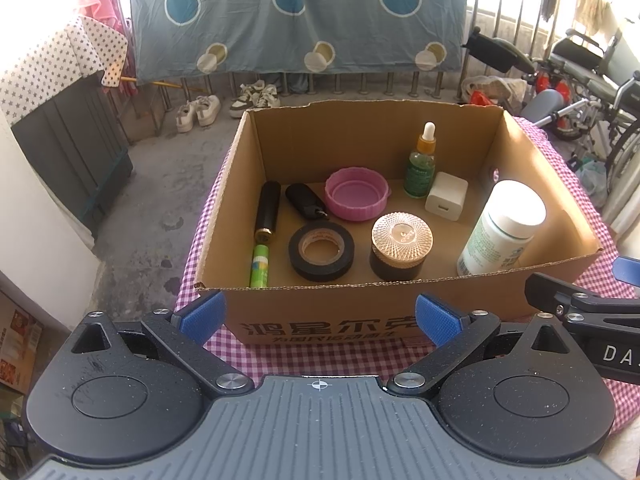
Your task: Organize rigid objects
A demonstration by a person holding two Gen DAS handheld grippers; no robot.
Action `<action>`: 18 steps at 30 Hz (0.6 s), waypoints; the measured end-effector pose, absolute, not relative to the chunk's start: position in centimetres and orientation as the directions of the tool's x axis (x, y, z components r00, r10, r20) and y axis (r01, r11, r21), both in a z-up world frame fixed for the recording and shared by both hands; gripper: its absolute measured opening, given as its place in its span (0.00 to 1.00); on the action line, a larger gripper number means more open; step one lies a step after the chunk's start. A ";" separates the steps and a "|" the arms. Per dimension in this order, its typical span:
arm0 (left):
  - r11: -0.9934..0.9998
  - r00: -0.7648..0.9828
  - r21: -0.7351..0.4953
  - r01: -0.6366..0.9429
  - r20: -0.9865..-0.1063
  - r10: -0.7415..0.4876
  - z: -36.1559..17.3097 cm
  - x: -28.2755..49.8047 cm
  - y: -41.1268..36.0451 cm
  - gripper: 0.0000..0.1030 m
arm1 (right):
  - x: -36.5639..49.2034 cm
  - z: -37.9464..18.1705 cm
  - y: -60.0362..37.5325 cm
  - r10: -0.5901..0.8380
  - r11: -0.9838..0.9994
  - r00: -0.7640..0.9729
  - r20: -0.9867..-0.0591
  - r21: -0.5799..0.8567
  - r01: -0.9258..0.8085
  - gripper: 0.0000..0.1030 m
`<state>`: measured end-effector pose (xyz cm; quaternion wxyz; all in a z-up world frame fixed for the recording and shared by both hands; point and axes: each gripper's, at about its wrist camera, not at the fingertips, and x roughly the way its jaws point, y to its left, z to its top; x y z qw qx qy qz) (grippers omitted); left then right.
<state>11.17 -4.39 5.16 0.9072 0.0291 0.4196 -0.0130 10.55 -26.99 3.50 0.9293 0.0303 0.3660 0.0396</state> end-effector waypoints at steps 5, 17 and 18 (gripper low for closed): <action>0.998 0.647 0.041 0.048 -0.762 0.000 5.2 11.2 -4.4 0.98 | 10.5 3.6 -26.9 0.095 0.995 0.729 -0.678 0.083 -0.053 1.00; 0.998 0.647 0.040 0.046 -0.762 0.000 5.2 11.0 -4.2 0.98 | 10.5 3.6 -26.8 0.094 0.995 0.728 -0.679 0.082 -0.052 1.00; 0.998 0.648 0.039 0.045 -0.762 0.001 5.1 11.0 -4.2 0.98 | 10.5 3.6 -26.8 0.094 0.995 0.728 -0.679 0.082 -0.051 1.00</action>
